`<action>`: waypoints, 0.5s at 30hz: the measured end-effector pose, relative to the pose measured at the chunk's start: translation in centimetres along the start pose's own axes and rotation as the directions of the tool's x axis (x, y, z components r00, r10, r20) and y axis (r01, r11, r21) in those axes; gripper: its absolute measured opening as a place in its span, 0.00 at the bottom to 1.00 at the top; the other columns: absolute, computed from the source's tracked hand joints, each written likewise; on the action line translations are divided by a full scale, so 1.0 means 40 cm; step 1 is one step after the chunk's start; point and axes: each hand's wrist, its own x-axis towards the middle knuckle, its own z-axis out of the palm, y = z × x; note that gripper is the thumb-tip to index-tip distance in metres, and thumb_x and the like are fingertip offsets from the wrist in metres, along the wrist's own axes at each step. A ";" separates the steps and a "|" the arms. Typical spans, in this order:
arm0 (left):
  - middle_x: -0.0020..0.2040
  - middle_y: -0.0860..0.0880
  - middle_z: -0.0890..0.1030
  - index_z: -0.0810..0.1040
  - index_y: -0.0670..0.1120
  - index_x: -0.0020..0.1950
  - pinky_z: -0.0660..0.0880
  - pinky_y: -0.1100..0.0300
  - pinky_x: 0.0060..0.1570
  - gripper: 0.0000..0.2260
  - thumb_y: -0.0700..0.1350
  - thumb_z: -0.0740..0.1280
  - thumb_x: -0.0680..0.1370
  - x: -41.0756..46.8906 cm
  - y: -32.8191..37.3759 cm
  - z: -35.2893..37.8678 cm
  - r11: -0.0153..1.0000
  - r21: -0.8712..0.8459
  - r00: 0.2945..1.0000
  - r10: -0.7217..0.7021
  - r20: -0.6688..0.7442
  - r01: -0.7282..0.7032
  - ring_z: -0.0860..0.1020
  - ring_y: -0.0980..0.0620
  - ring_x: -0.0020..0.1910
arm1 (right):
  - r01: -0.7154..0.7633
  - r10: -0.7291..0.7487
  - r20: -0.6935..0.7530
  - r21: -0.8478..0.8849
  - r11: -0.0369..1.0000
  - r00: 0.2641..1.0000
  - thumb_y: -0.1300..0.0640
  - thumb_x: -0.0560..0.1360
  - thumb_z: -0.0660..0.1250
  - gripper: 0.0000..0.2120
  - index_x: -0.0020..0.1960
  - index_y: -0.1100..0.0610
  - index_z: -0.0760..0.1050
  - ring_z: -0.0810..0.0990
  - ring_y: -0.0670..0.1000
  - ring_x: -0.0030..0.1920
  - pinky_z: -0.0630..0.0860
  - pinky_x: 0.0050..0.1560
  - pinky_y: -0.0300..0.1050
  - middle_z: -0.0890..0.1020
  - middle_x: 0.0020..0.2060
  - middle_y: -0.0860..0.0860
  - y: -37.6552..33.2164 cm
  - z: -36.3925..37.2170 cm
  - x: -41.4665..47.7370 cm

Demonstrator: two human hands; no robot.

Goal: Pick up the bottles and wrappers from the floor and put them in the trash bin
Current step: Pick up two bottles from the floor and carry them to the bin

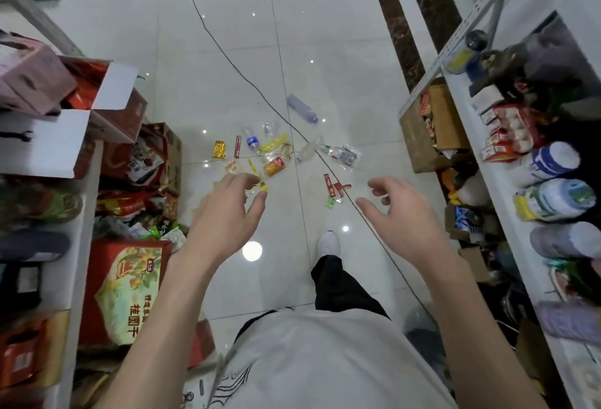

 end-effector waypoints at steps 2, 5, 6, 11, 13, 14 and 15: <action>0.62 0.52 0.78 0.74 0.50 0.66 0.76 0.47 0.56 0.16 0.55 0.61 0.82 0.080 0.043 -0.001 0.999 0.016 1.000 -0.028 0.002 0.028 0.78 0.49 0.56 | 0.024 -0.023 0.021 -0.020 1.000 1.000 0.42 0.79 0.65 0.19 0.66 0.50 0.74 0.78 0.50 0.57 0.77 0.60 0.55 0.78 0.58 0.47 0.013 -0.028 0.099; 0.63 0.53 0.78 0.74 0.51 0.66 0.75 0.48 0.57 0.16 0.56 0.60 0.82 0.190 0.109 -0.001 0.999 0.017 0.999 -0.035 0.011 0.035 0.78 0.51 0.55 | 0.048 -0.046 0.031 -0.049 0.998 0.998 0.42 0.79 0.65 0.20 0.67 0.51 0.74 0.78 0.52 0.58 0.77 0.60 0.57 0.78 0.60 0.48 0.024 -0.079 0.237; 0.62 0.54 0.77 0.74 0.51 0.66 0.75 0.48 0.57 0.16 0.56 0.60 0.82 0.223 0.124 0.003 0.999 0.005 0.999 -0.040 0.010 0.040 0.78 0.52 0.54 | 0.065 -0.063 0.025 -0.063 0.996 0.998 0.42 0.79 0.65 0.20 0.67 0.51 0.74 0.78 0.52 0.58 0.77 0.59 0.57 0.78 0.59 0.49 0.027 -0.090 0.281; 0.63 0.55 0.75 0.74 0.52 0.67 0.74 0.49 0.59 0.16 0.56 0.61 0.82 0.378 0.140 0.033 0.995 -0.001 0.993 -0.102 0.053 0.103 0.78 0.54 0.55 | 0.128 -0.117 0.071 -0.177 0.976 0.991 0.43 0.79 0.64 0.22 0.68 0.53 0.74 0.78 0.56 0.57 0.76 0.58 0.57 0.79 0.59 0.52 0.027 -0.115 0.492; 0.63 0.53 0.76 0.74 0.51 0.67 0.75 0.49 0.58 0.16 0.56 0.61 0.82 0.440 0.126 0.047 0.992 -0.006 0.991 -0.124 0.058 0.124 0.78 0.52 0.56 | 0.127 -0.109 0.107 -0.177 0.976 0.988 0.43 0.79 0.64 0.22 0.69 0.52 0.73 0.78 0.55 0.58 0.75 0.60 0.57 0.78 0.61 0.51 0.023 -0.105 0.569; 0.62 0.53 0.76 0.75 0.51 0.67 0.75 0.49 0.57 0.16 0.55 0.62 0.82 0.473 0.117 0.055 0.991 -0.008 0.990 -0.132 0.054 0.133 0.79 0.51 0.55 | 0.124 -0.105 0.120 -0.168 0.978 0.987 0.43 0.79 0.64 0.22 0.70 0.52 0.73 0.78 0.55 0.59 0.75 0.60 0.57 0.78 0.61 0.51 0.021 -0.095 0.607; 0.62 0.53 0.76 0.75 0.51 0.66 0.75 0.49 0.56 0.16 0.55 0.62 0.81 0.507 0.106 0.065 0.989 -0.012 0.988 -0.144 0.050 0.145 0.79 0.51 0.55 | 0.126 -0.106 0.128 -0.160 0.979 0.986 0.43 0.79 0.65 0.22 0.69 0.52 0.73 0.78 0.55 0.59 0.75 0.60 0.58 0.78 0.61 0.51 0.020 -0.080 0.644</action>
